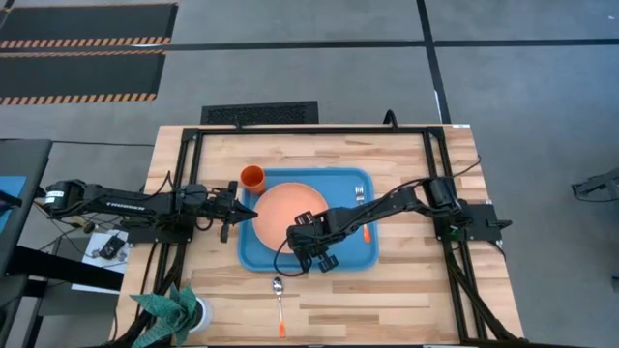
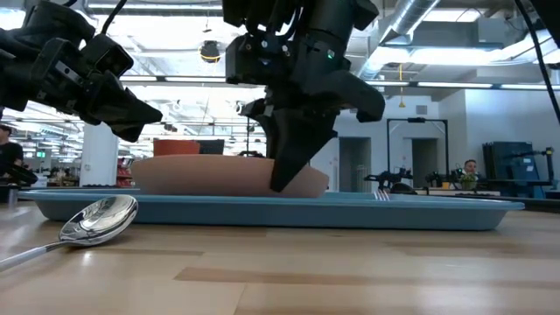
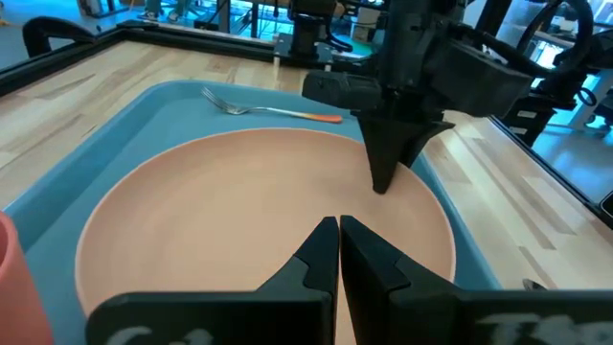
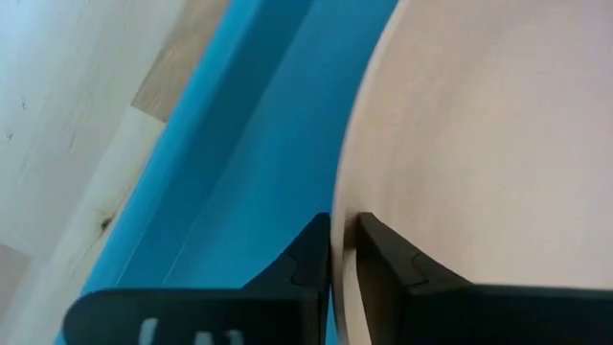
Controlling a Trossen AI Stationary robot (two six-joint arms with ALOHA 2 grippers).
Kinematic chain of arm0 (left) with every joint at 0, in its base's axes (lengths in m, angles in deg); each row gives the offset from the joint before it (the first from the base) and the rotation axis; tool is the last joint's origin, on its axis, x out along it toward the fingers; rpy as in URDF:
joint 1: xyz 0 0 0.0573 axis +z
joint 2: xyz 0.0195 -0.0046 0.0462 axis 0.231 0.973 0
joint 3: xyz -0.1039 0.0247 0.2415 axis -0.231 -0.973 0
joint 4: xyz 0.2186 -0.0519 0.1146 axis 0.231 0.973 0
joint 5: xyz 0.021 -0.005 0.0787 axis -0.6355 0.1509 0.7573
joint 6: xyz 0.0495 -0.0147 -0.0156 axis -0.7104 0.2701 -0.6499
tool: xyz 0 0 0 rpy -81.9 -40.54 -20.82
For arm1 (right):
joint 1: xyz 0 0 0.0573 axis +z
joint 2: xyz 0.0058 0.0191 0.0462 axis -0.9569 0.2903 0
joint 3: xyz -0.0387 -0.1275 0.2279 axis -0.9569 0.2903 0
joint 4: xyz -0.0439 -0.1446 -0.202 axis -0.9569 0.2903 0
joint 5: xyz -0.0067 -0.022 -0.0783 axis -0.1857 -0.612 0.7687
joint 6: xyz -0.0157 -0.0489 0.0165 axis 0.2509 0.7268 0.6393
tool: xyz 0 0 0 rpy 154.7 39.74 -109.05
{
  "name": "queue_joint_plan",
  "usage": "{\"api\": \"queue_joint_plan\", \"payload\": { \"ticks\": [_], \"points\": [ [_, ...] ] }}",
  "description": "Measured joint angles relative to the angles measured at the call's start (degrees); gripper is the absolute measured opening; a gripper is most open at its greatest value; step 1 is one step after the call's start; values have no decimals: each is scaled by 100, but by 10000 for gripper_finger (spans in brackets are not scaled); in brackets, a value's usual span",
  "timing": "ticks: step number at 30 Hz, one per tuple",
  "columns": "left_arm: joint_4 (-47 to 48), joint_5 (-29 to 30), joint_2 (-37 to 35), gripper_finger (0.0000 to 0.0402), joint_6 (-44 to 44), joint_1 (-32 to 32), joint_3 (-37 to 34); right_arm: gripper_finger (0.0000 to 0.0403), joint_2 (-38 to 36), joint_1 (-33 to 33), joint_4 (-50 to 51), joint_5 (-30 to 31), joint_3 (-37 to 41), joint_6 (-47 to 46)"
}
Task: Pick and place plate/cup/fork/spoon on tray
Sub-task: Put the orange plate on the blue serving tray, then put the orange spoon on the blue serving tray
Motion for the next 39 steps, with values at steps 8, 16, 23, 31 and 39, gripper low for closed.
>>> {"api": "queue_joint_plan", "payload": {
  "ticks": [8, 16, 23, 31, 39],
  "points": [
    [2, 0, 0, 0, -2, -2, 2, 61, 0, 43, -14, 32, 0, -13],
    [0, 2, 0, 0, -22, -2, 2, 98, -28, 66, -3, 31, 0, -255],
    [0, 4, 0, 0, -42, -2, 0, 170, -33, 55, -9, 56, -2, -294],
    [-7, 4, 0, 0, -101, -2, 0, 184, -172, 55, 649, 76, -262, -403],
    [6, 0, 0, 0, -109, -2, 1, 106, -700, 1, 828, 91, -341, -765]
  ]
}}
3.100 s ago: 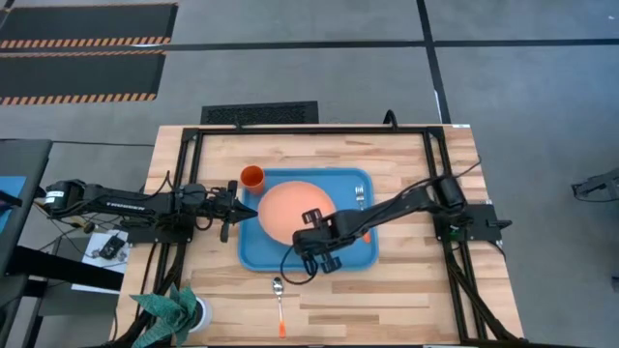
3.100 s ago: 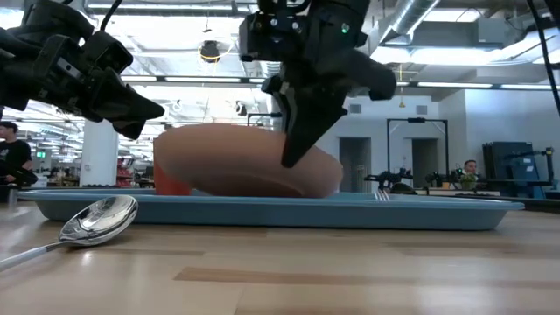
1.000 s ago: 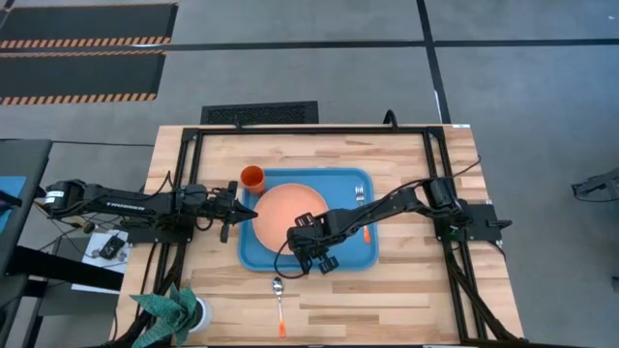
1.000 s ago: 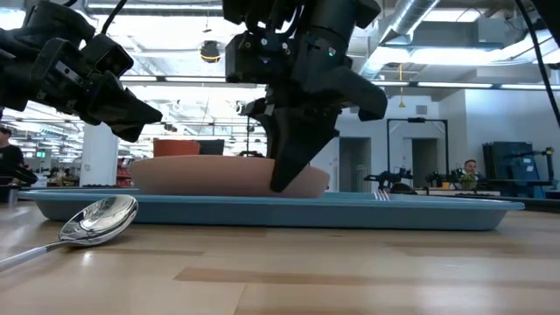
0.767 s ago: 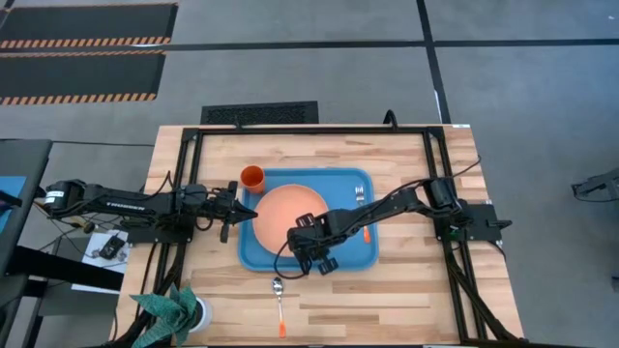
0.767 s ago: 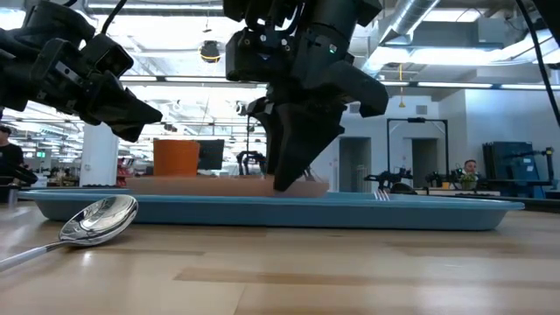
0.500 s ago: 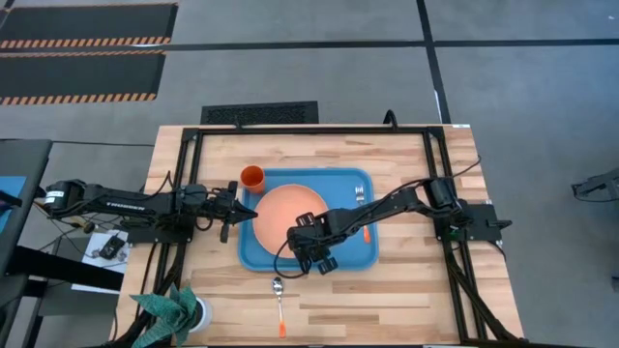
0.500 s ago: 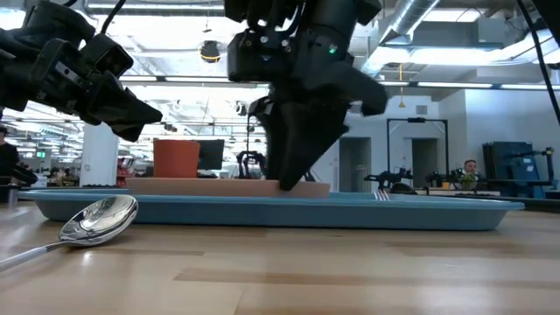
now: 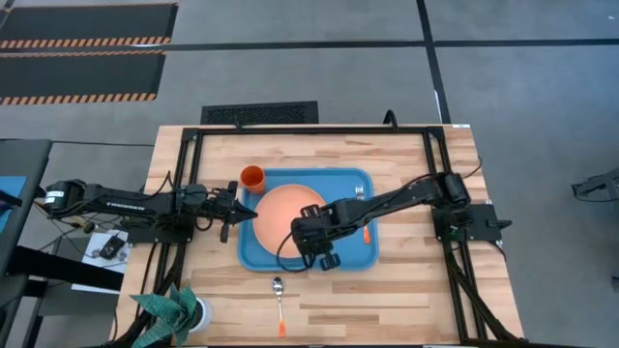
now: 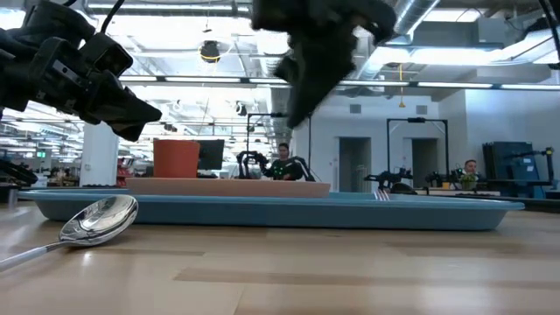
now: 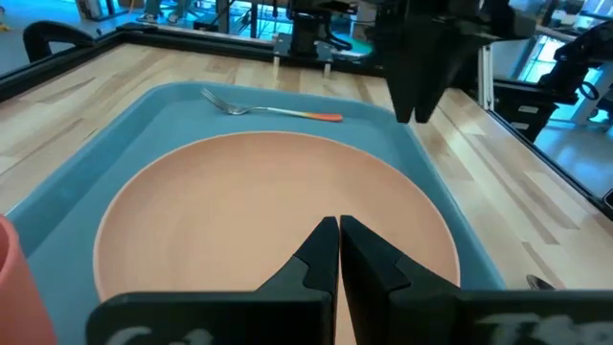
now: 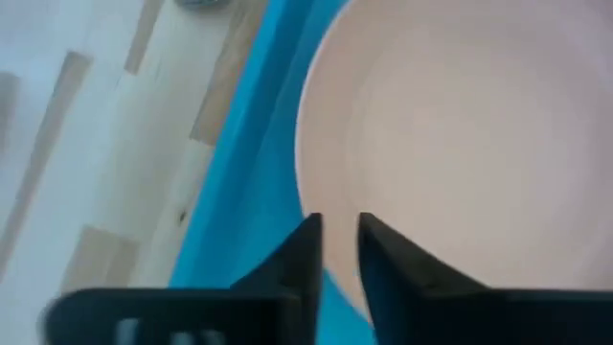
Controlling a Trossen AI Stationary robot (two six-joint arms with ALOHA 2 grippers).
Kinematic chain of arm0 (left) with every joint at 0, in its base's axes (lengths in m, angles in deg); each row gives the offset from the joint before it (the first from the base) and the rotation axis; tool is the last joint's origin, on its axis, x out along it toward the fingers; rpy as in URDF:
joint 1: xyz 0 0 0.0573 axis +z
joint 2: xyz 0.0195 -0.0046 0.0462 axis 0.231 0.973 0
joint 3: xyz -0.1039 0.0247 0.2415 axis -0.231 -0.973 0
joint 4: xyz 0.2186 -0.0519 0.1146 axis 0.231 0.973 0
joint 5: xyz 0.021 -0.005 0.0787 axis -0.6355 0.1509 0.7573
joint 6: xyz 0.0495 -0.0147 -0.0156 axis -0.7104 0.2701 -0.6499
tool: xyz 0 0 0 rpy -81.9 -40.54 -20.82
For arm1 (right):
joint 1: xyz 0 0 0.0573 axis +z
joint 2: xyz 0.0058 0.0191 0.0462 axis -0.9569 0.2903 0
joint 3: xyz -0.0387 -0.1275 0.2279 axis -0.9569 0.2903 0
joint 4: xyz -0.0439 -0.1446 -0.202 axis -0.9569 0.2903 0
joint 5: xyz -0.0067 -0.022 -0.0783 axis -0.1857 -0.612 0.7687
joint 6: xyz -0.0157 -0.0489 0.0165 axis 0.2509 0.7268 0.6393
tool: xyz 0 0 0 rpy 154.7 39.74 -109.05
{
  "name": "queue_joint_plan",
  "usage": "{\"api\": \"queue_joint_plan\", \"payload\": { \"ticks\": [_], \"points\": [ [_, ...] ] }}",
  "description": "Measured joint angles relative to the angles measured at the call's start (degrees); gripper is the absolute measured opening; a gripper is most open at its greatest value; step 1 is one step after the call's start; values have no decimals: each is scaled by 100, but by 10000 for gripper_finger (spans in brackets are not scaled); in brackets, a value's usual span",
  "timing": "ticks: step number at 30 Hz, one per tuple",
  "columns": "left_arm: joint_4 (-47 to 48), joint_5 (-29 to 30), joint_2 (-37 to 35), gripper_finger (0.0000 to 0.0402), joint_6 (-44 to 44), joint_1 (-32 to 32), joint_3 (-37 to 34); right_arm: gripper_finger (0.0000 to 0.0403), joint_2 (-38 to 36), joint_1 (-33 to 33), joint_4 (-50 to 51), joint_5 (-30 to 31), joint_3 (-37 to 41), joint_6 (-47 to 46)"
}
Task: Pick and place plate/cup/fork/spoon on tray
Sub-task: Put the orange spoon on the blue serving tray
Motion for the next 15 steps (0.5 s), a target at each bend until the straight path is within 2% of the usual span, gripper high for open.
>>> {"api": "queue_joint_plan", "payload": {
  "ticks": [5, 10, 15],
  "points": [
    [-6, -212, 0, 0, 133, -2, 1, 16, -586, -184, -150, 92, 919, -448],
    [600, -345, 7, 0, 151, -99, 164, 20, -1506, -172, -1455, 744, 2477, -1051],
    [888, -282, 7, 0, 113, -530, 360, 7, -2581, -6, -3148, 1580, 3993, -1506]
  ]
}}
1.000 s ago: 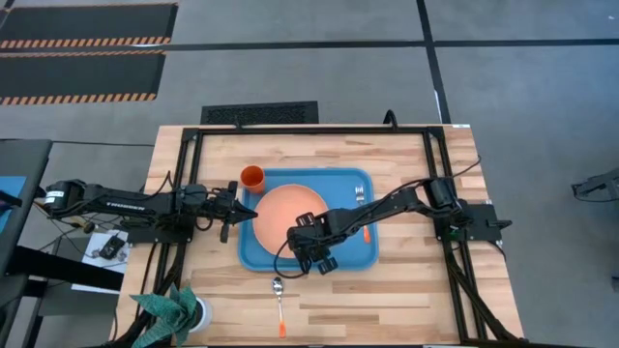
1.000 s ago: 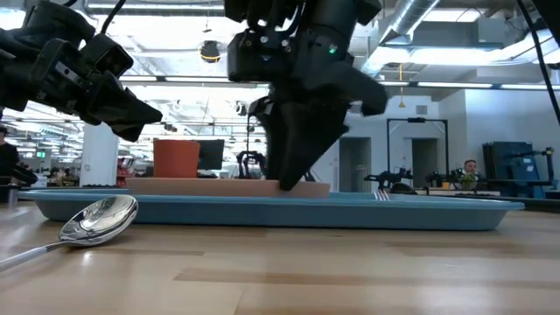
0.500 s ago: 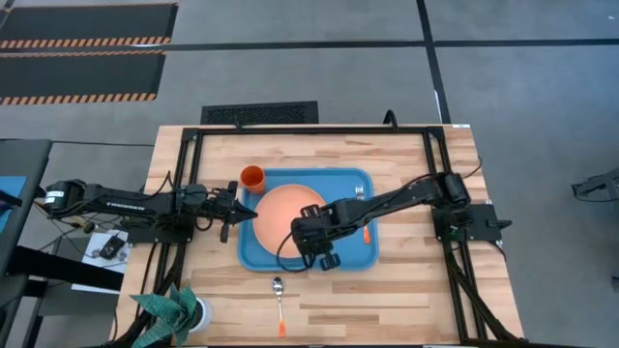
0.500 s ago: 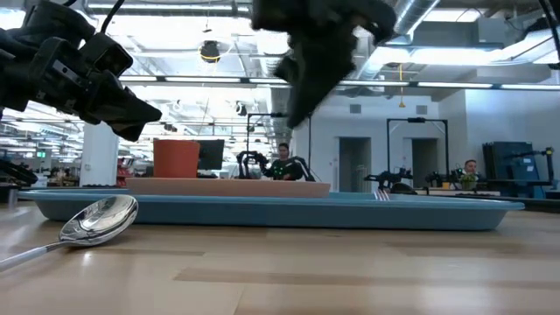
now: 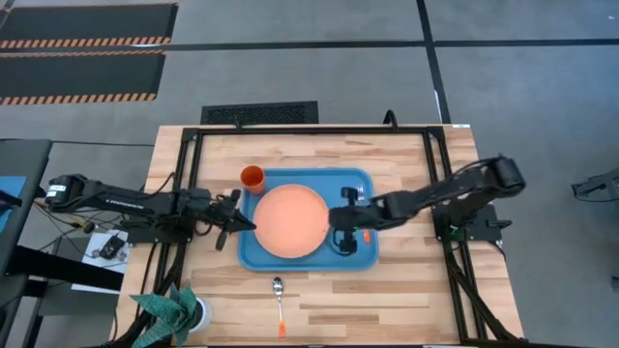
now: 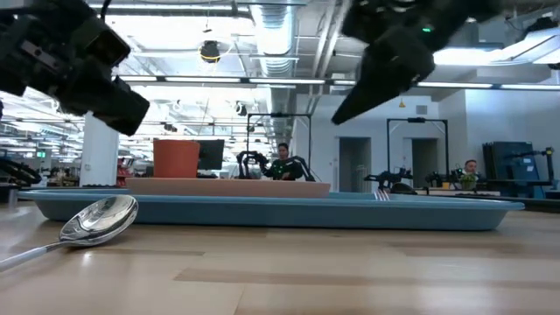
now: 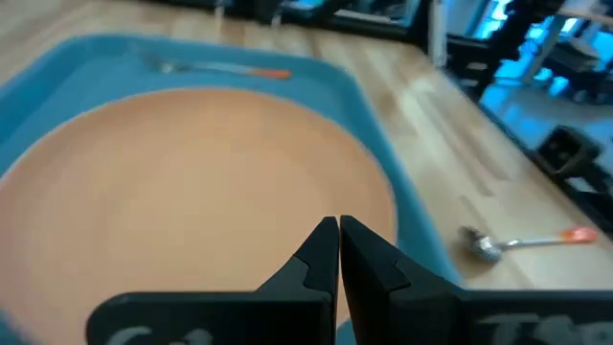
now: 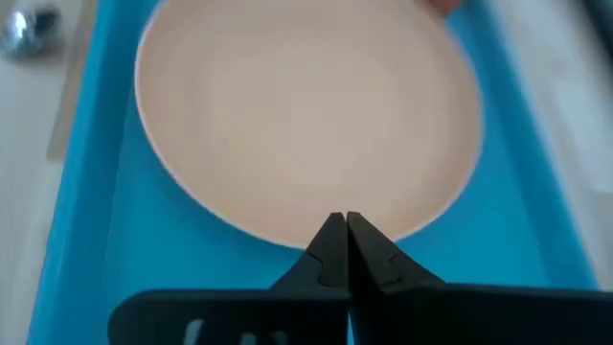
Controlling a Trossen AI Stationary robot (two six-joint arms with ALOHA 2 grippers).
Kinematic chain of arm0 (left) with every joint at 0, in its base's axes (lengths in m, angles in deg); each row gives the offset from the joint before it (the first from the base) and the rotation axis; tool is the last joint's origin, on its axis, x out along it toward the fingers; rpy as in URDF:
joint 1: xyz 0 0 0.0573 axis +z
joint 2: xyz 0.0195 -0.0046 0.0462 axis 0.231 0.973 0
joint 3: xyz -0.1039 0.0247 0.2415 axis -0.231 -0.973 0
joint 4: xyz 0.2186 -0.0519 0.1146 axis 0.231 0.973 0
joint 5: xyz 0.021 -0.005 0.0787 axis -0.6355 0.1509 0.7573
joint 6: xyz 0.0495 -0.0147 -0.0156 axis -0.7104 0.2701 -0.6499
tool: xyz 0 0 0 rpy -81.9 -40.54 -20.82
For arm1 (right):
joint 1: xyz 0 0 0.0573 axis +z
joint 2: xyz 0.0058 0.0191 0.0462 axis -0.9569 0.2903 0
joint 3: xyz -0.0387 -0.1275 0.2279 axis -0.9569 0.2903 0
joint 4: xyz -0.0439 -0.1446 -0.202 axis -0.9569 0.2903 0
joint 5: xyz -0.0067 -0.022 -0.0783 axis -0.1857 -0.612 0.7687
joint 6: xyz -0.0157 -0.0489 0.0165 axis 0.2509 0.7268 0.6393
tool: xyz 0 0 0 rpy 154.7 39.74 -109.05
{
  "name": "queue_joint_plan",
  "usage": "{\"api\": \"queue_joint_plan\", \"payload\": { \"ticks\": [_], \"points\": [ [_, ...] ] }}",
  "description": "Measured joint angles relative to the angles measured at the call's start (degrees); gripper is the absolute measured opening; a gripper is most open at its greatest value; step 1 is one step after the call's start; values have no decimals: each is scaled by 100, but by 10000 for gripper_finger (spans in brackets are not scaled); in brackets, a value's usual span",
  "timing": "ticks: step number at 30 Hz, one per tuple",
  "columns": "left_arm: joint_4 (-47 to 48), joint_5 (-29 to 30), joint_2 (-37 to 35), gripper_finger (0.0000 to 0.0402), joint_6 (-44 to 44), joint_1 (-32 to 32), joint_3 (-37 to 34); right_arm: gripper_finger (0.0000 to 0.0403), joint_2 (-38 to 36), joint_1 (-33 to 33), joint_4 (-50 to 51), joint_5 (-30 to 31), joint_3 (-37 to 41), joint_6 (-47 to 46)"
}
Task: Pick and place plate/cup/fork/spoon on tray
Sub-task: Put the orange spoon on the blue serving tray
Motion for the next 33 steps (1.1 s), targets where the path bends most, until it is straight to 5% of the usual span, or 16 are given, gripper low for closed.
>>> {"api": "queue_joint_plan", "payload": {
  "ticks": [7, 13, 33],
  "points": [
    [1217, 1227, 69, 0, 358, -930, 790, 14, -1149, 152, -2567, 828, 2019, 37],
    [1708, 1537, 700, 3, 840, -1737, 1464, 5, -1511, -18, -4331, 821, 3194, 85],
    [2636, 1950, 4065, 37, 3194, -2990, 3563, 15, -1705, 442, -4463, 599, 3416, 253]
  ]
}}
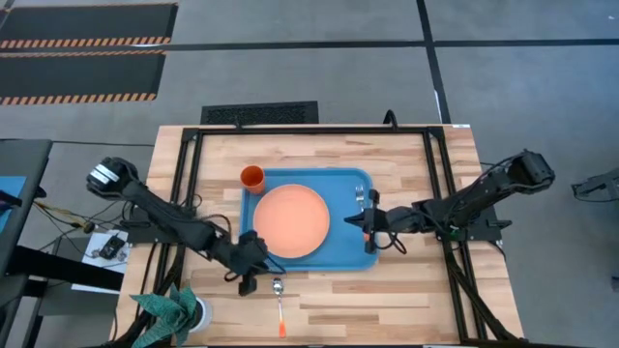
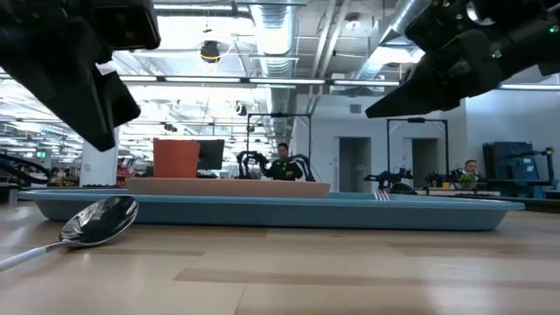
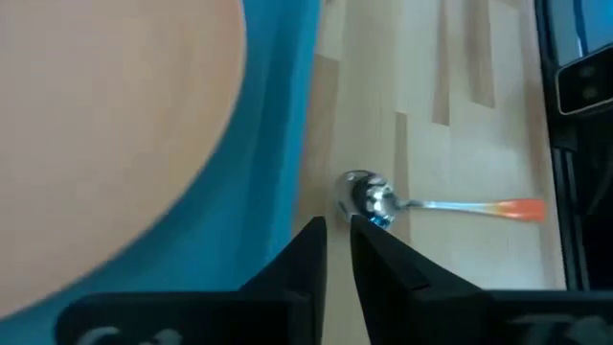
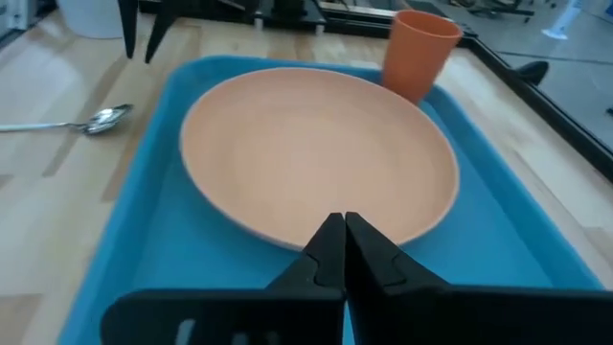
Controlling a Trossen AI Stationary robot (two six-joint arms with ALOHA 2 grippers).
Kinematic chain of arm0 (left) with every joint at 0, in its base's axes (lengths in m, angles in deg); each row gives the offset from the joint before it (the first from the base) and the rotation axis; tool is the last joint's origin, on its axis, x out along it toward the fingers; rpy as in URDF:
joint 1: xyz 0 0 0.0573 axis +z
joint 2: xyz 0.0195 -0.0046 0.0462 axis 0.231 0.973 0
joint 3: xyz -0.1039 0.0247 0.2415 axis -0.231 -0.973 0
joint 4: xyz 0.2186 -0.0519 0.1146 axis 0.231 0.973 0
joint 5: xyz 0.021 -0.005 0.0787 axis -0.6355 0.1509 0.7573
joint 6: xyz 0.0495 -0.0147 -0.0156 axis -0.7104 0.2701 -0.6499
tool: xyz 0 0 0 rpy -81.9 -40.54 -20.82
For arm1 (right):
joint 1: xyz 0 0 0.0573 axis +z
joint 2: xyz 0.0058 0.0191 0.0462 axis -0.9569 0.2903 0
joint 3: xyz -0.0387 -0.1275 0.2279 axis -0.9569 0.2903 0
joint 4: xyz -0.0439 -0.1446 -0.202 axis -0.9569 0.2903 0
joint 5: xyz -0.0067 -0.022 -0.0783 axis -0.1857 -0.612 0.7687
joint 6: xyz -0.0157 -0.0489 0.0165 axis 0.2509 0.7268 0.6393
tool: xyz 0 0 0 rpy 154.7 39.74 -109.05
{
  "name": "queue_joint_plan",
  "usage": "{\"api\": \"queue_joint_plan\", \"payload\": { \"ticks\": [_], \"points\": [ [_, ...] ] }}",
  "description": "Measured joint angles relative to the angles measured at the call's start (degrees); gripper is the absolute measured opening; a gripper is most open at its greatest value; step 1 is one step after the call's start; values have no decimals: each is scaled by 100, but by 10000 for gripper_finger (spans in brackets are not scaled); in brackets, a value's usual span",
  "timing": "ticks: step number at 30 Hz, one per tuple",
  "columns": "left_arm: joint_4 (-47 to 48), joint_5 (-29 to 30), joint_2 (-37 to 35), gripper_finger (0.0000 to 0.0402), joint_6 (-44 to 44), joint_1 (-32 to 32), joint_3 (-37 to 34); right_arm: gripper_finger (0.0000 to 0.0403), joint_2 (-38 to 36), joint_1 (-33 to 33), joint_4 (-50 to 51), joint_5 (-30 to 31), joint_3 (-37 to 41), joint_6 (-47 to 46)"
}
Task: Pick and place plate/cup/fork/spoon on tray
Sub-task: Put the orange spoon on the blue serving tray
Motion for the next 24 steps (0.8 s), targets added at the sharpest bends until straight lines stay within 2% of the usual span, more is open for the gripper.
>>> {"api": "queue_joint_plan", "payload": {
  "ticks": [13, 17, 24],
  "points": [
    [172, -360, 1566, 133, 1231, -117, 963, 14, 4, 498, 135, 3, 0, -11],
    [137, -357, 1790, 145, 1441, -115, 1059, 14, 4, 617, 178, 4, -2, -13],
    [-280, -116, 1763, 146, 1505, -115, 1061, 12, 4, 754, 247, 4, -2, -15]
  ]
}}
